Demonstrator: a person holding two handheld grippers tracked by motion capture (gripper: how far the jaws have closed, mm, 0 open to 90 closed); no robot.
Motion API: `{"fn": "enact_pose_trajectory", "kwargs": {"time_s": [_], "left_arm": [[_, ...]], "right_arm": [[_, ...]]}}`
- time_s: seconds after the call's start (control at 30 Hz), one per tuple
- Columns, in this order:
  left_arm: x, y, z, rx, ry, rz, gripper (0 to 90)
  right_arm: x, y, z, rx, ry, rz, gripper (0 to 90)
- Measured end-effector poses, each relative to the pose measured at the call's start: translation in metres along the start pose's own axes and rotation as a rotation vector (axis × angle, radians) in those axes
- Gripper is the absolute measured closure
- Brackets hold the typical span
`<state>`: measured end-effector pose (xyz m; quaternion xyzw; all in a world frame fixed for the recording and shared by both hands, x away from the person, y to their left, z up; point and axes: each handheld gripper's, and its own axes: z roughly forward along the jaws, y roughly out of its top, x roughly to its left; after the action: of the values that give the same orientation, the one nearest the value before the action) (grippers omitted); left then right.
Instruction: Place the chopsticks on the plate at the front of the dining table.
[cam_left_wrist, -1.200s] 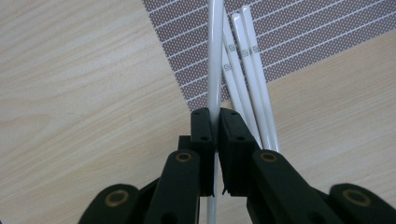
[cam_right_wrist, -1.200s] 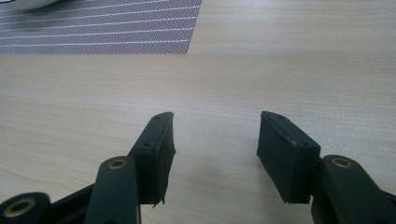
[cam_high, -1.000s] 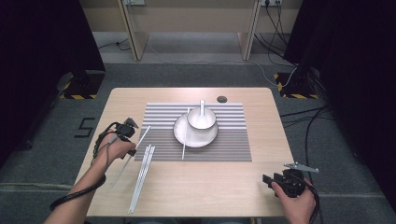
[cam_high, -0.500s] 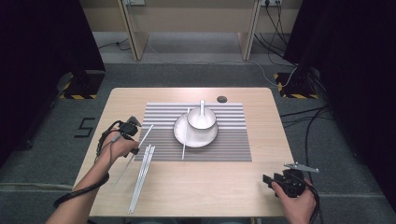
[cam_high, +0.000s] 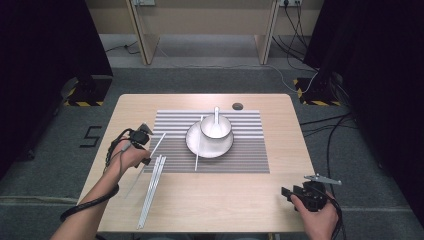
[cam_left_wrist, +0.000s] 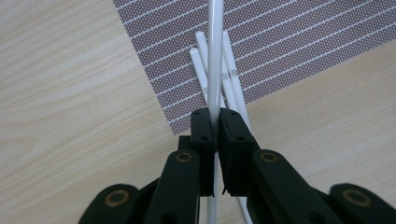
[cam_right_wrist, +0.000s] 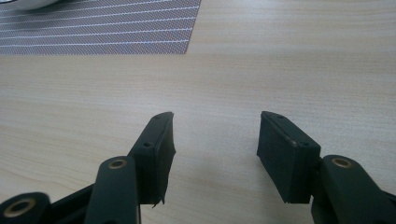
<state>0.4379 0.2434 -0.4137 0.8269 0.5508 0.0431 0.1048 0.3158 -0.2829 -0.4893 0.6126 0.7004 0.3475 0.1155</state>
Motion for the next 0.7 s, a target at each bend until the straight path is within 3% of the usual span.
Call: {"fn": "enact_pose_trajectory", "kwargs": {"time_s": [0.7], "left_arm": [[-0.0099,0.0079,-0.0014,-0.016,-0.014,0.012,84.5]], "right_arm": [[-0.0005,0.0001,-0.0006,-0.004,-0.002,-0.002,46.0]]}}
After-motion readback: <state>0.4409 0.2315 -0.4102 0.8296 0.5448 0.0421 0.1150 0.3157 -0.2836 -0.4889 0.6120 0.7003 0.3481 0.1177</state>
